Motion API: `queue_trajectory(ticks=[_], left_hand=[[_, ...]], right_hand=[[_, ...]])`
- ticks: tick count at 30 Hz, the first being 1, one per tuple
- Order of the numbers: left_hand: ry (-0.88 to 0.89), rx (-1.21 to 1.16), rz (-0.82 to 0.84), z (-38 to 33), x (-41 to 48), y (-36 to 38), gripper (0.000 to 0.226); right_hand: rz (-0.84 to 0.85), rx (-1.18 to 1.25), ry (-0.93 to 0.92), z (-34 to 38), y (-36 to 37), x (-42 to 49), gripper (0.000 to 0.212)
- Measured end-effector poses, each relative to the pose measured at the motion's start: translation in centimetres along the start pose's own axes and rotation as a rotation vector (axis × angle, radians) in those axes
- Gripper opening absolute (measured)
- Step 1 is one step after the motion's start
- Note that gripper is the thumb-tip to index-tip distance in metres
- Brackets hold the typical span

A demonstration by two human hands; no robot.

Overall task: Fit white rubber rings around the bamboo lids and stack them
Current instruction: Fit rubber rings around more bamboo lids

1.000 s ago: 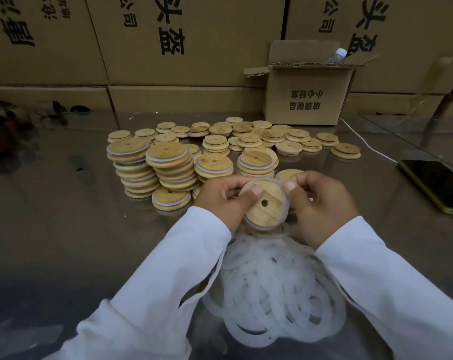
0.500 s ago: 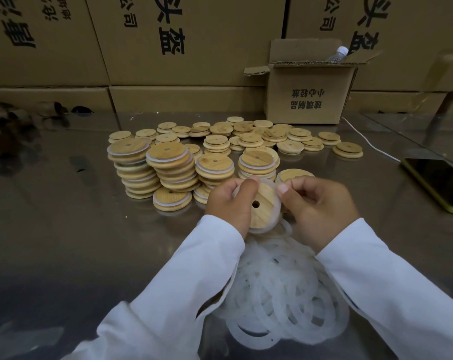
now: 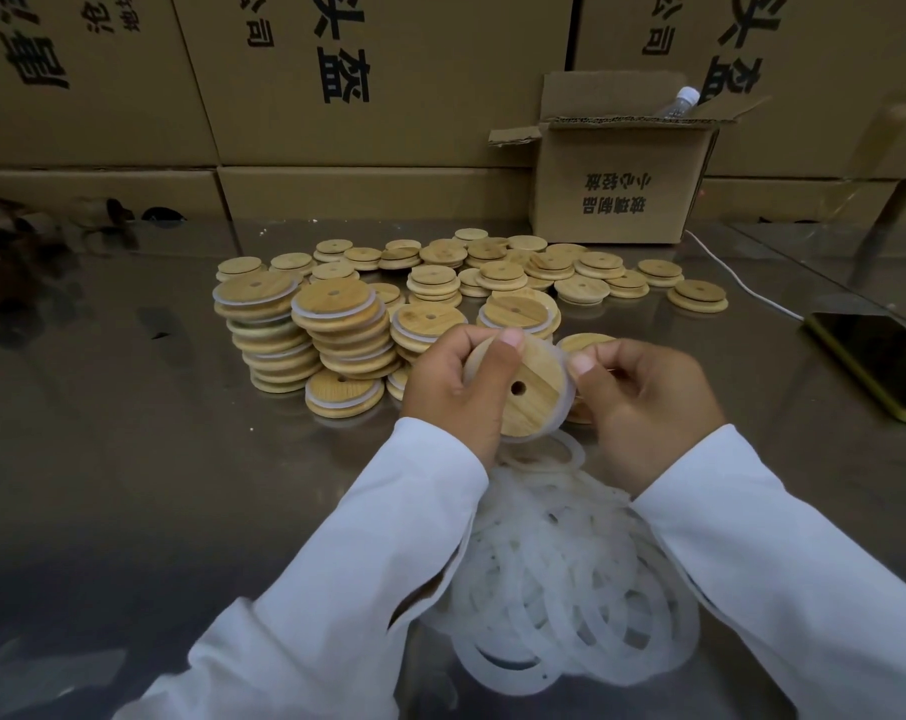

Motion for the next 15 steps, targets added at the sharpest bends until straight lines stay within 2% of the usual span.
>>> queue_trajectory(ticks=[8,12,15], left_hand=[[-0.003,-0.018,-0.015,-0.12,0.13,-0.52,0.013],[-0.001,-0.025,0.009,0.15,0.01,-0.25,0.011],[0.003,-0.104,-0.011,0.24,-0.10,-0.32,0.007]], right_hand=[[-0.063,-0.065,-0.156,0.42,0.29,-0.16,0.025],[-0.056,0.025,-0.099,-0.07,-0.23,-0.10,0.019],[-0.042,0.192,-0.054,-0.05,-0.29,-0.26,0.015]])
Point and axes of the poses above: each hand's wrist, its own x-axis towards the middle knuckle, its own y-axis out of the palm, z = x × y, the point moved 4 cm from there along x, towards the middle knuckle, and after that the axes turned 1 degree about -x, right-handed, at the moved point
